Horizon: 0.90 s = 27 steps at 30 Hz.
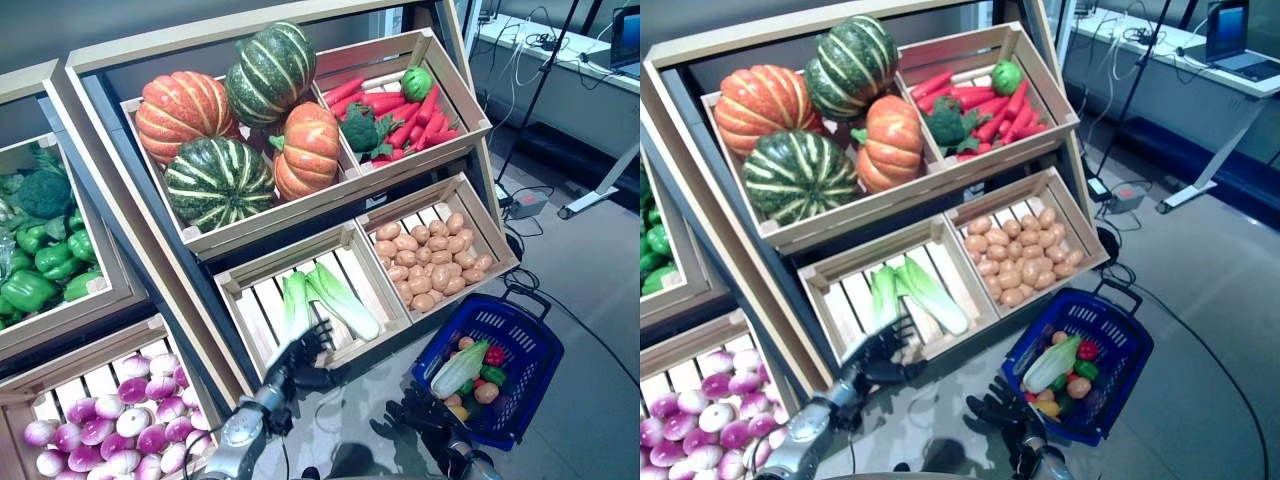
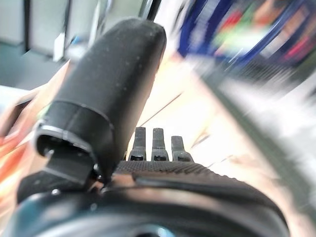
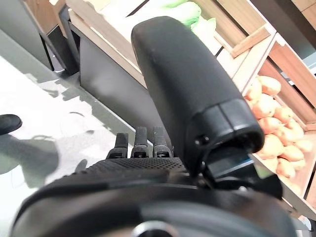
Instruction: Put vegetables into the basket
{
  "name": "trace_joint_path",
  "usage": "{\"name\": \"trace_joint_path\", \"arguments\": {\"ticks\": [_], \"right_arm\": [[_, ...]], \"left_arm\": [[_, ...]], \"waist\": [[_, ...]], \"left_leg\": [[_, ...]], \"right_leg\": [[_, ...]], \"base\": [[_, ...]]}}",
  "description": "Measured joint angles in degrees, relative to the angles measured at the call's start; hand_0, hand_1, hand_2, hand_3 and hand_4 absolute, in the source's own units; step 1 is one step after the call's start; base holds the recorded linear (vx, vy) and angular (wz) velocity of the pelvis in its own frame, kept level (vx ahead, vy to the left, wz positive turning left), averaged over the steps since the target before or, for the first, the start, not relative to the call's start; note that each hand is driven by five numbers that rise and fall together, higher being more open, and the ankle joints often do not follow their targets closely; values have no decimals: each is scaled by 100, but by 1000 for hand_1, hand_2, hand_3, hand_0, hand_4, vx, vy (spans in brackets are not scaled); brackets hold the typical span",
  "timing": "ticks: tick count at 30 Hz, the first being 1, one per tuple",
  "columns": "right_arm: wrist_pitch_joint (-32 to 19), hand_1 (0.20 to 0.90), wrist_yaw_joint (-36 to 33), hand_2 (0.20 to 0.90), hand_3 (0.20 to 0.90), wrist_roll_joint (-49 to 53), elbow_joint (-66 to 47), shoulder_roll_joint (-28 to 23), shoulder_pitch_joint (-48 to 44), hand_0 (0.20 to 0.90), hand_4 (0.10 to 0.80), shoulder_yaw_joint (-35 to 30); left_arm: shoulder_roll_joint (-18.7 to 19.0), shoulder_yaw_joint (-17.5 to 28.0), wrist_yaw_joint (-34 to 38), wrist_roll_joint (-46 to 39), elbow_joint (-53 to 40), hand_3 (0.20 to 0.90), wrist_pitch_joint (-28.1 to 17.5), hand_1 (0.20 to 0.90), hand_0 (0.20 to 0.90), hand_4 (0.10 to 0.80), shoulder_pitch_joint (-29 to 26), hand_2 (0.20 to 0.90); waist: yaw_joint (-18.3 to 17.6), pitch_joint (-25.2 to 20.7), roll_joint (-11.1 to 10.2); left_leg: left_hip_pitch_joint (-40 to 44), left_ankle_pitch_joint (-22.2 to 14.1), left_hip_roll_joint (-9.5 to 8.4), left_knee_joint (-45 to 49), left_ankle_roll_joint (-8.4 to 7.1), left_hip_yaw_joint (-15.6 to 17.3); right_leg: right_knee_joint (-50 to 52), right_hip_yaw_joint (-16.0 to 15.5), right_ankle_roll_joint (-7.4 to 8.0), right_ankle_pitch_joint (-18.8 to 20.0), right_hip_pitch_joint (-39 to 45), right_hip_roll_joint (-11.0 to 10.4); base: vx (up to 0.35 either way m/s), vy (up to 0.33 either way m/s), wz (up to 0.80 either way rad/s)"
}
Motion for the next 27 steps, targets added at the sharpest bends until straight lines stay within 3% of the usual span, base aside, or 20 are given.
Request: {"name": "trace_joint_path", "arguments": {"ticks": [4, 10, 18, 22, 27], "right_arm": [[-9, 900, -49, 900, 900, 8, -16, -52, -12, 900, 800, -36], [-59, 900, -70, 900, 900, 29, -18, -52, -232, 900, 800, -23], [-68, 900, -65, 900, 900, 87, -581, -79, -179, 900, 800, 114], [-72, 900, -54, 900, 900, 237, -1294, -128, -42, 900, 800, 290], [-97, 900, -34, 900, 900, 239, -1537, -214, -168, 900, 800, 299]], "left_arm": [[203, 451, 1122, 526, -394, 900, -198, 900, 900, 800, -66, 900], [273, 334, 2248, 1304, -440, 900, -323, 900, 900, 800, -714, 900], [275, 115, 3344, 1876, 39, 900, -271, 900, 900, 800, -1497, 900], [283, 115, 3544, 1874, 225, 900, -150, 900, 900, 800, -1638, 900], [295, 99, 3674, 1876, 257, 900, -78, 900, 900, 800, -2028, 900]], "waist": [[125, 115, 3], [147, 575, 10], [-111, 938, -226], [-296, 1115, -291], [-408, 1425, -407]], "left_leg": [[-50, 8, -13, 63, -7, -67], [-518, -35, -76, 564, 43, -212], [-1245, -483, -241, 1803, 157, 28], [-1925, -1004, -120, 2973, 174, 127], [-2561, -1317, 27, 3943, 122, 191]], "right_leg": [[29, -75, -3, -8, -11, -11], [1021, -126, -41, -417, -583, -249], [2704, 457, -89, -969, -1726, -687], [3680, 752, -188, -1318, -2423, -761], [4582, 984, -280, -1576, -3114, -834]], "base": [[-14, 45, 11], [-33, 73, 15], [-50, 88, -18], [-56, 72, -17], [-36, 66, -10]]}}
